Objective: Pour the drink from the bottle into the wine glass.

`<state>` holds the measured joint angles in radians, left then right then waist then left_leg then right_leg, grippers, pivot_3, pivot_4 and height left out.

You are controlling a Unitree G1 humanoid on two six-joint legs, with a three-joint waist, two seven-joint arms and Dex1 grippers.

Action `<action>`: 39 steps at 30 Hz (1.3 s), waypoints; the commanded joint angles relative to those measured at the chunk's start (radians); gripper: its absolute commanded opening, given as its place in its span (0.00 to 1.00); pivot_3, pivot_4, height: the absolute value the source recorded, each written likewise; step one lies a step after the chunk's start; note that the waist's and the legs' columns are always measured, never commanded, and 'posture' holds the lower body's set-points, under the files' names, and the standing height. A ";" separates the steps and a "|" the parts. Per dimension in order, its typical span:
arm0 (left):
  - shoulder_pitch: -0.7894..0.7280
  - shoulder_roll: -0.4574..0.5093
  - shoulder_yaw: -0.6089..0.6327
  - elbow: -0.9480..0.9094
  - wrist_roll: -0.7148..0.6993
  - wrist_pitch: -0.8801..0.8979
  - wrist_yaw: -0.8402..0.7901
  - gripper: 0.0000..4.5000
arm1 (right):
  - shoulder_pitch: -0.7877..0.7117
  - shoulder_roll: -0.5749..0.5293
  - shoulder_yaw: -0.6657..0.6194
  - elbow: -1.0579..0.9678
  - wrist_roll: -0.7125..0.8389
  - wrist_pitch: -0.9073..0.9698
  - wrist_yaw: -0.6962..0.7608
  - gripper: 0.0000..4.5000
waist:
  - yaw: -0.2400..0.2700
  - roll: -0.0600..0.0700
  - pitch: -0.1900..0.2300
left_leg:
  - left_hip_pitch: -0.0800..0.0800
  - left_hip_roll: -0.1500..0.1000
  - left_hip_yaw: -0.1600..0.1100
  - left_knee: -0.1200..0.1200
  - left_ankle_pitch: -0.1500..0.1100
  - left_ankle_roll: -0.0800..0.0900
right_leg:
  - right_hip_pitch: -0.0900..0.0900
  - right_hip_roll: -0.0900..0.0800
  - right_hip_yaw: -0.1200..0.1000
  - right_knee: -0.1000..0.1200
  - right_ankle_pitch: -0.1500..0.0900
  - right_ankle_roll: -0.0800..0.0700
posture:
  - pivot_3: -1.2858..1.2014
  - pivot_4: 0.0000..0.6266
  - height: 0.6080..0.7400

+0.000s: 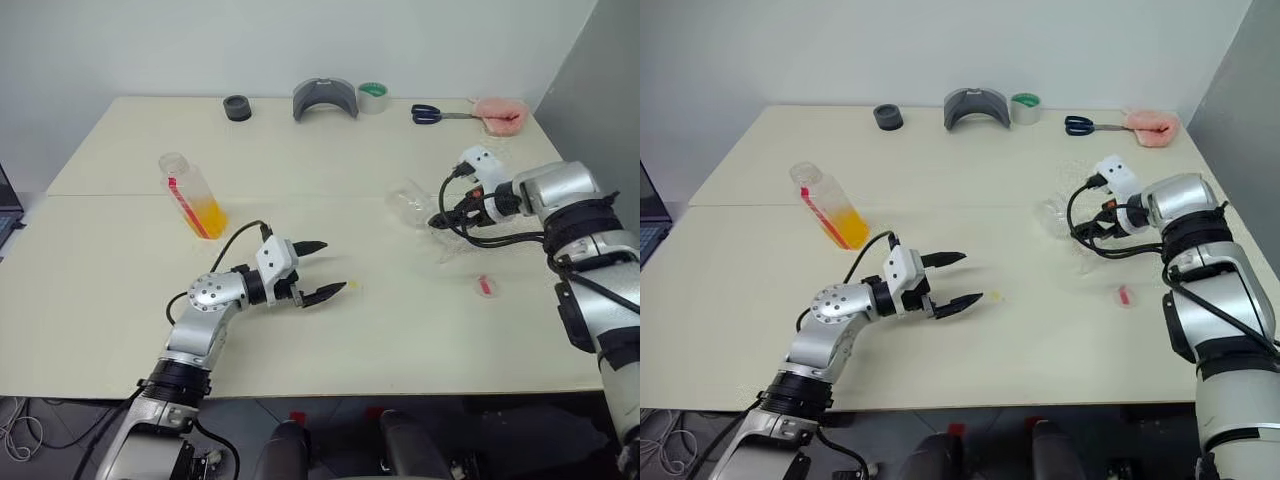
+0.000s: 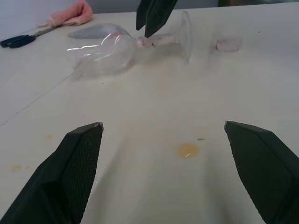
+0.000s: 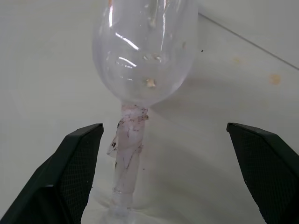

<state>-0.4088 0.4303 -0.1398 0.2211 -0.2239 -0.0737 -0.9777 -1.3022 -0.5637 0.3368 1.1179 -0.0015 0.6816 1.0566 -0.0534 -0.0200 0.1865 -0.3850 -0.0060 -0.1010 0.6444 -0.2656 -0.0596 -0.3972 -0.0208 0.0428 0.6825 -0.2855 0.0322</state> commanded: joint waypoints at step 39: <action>0.011 -0.060 -0.036 -0.211 0.038 0.102 0.093 1.00 | -0.021 0.090 0.142 0.135 -0.458 -0.658 -0.086 0.03 | -0.009 0.001 0.000 | 0.001 0.000 0.005 0.002 0.000 0.000 | -0.007 0.000 0.004 0.012 0.000 0.000 | 0.52 0.24 1.00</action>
<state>-0.3948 0.3692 -0.1699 0.0539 -0.1800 0.0273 -0.8849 -1.3317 -0.4655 0.4533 1.2835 -0.4247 0.1158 1.0049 -0.0619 -0.0195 0.1864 -0.3845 -0.0057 -0.0960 0.6460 -0.2653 -0.0600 -0.4046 -0.0210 0.0468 0.6950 -0.2854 0.0319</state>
